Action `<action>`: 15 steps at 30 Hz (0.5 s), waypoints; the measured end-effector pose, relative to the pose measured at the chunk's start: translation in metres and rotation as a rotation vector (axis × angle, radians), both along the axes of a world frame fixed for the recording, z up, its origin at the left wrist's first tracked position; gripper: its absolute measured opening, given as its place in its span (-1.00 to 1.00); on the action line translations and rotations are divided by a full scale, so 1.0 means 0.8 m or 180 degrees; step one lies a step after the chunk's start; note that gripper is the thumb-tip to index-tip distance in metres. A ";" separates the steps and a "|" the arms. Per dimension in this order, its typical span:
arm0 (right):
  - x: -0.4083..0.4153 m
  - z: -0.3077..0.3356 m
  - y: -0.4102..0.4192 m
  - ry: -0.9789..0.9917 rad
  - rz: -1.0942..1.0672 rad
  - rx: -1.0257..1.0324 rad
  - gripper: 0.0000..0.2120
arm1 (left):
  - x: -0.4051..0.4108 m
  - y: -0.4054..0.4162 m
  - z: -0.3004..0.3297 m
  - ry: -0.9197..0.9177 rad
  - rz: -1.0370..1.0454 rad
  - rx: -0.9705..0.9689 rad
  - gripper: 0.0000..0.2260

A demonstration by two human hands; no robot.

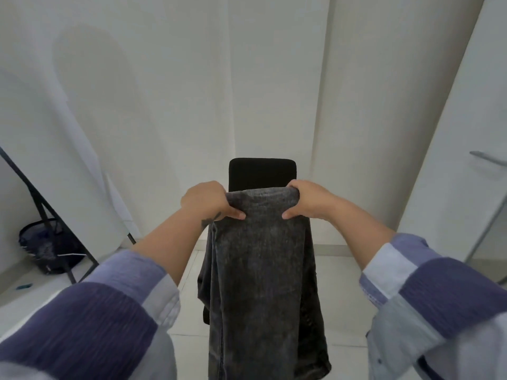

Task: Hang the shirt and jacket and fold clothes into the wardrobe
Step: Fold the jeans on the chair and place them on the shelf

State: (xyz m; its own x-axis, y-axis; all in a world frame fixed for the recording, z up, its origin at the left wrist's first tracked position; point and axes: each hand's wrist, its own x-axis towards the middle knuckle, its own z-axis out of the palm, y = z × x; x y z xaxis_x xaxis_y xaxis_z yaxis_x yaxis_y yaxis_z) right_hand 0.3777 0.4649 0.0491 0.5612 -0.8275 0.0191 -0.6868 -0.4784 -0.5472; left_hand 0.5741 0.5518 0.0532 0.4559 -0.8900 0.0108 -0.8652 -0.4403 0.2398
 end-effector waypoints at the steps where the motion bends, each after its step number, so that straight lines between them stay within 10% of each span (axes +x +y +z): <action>1: -0.003 -0.001 0.000 0.0363 -0.0131 -0.0416 -0.71 | -0.004 0.002 -0.002 -0.0410 0.0043 -0.0083 -0.44; 5: -0.015 -0.003 -0.004 0.1447 -0.0119 -0.1270 -0.72 | -0.019 0.001 -0.003 -0.1277 -0.0406 -0.0152 -0.50; 15: -0.018 -0.004 -0.018 0.0619 0.0580 -0.0503 -0.82 | -0.005 -0.011 -0.008 -0.0590 -0.0603 -0.0118 -0.70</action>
